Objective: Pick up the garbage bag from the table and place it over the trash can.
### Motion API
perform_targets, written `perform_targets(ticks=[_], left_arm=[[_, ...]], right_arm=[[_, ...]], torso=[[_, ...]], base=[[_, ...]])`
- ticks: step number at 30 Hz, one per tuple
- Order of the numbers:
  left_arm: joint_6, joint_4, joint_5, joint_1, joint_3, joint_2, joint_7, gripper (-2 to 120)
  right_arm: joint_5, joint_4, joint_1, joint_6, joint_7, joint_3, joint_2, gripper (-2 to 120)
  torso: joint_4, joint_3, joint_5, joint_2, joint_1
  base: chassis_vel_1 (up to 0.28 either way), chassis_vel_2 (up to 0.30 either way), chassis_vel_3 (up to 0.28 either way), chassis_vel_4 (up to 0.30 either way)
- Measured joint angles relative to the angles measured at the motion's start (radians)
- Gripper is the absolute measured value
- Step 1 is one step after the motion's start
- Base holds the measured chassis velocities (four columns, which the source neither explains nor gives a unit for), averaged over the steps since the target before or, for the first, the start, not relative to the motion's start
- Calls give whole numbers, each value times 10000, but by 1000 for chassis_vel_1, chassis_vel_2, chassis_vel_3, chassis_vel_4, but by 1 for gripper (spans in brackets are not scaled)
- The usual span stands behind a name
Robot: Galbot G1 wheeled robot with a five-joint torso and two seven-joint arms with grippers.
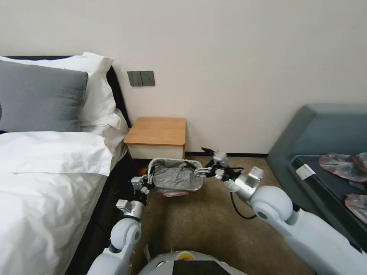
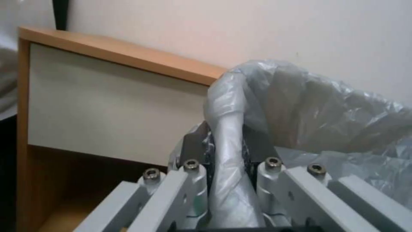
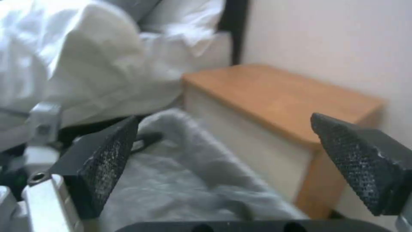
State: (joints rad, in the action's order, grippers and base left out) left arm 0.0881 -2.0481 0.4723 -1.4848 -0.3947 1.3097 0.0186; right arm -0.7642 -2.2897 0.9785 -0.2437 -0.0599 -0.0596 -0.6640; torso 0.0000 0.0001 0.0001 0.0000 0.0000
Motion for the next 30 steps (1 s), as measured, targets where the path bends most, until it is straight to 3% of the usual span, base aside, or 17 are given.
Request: perform_targets(ticks=[1,3,4,7,14,25,28,30], left_arm=[[0,0,0,0,0,0,0,9],[-10,0,-96,40,7,38,-18,9],[-10,0,-96,40,7,38,-18,9],[-50,-4,-151,102,-56,49,-28,9],[-252,-77,-200,89,-72,57,-13,9],[-541,-191,-337,58,-99,96,112,9],[-529,-217,-373,26,-108,94,104,9],[-519,-225,-374,17,-114,94,99,9]], right_arm=[[0,0,0,0,0,0,0,100],[-74,367,-1491,-113,14,1488,20,93],[-74,367,-1491,-113,14,1488,20,93],[-85,964,-3368,-165,45,3464,-215,78],[-176,1692,-4947,-256,81,5350,-587,54],[-562,2156,-6587,-1293,128,6745,-718,18],[-1052,2199,-6919,-1782,829,7134,-886,3],[-1184,2203,-7001,-1949,1129,7242,-962,0]], torso=[[0,0,0,0,0],[1,0,-2,0,0],[1,0,-2,0,0],[2,0,-3,0,0],[0,0,-2,0,0],[0,0,-2,0,0],[-1,0,0,0,0],[0,0,0,0,0]], base=[[0,0,0,0],[0,0,0,0],[0,0,0,0],[0,0,0,0],[0,0,0,0],[0,0,0,0],[0,0,0,0],[0,0,0,0]])
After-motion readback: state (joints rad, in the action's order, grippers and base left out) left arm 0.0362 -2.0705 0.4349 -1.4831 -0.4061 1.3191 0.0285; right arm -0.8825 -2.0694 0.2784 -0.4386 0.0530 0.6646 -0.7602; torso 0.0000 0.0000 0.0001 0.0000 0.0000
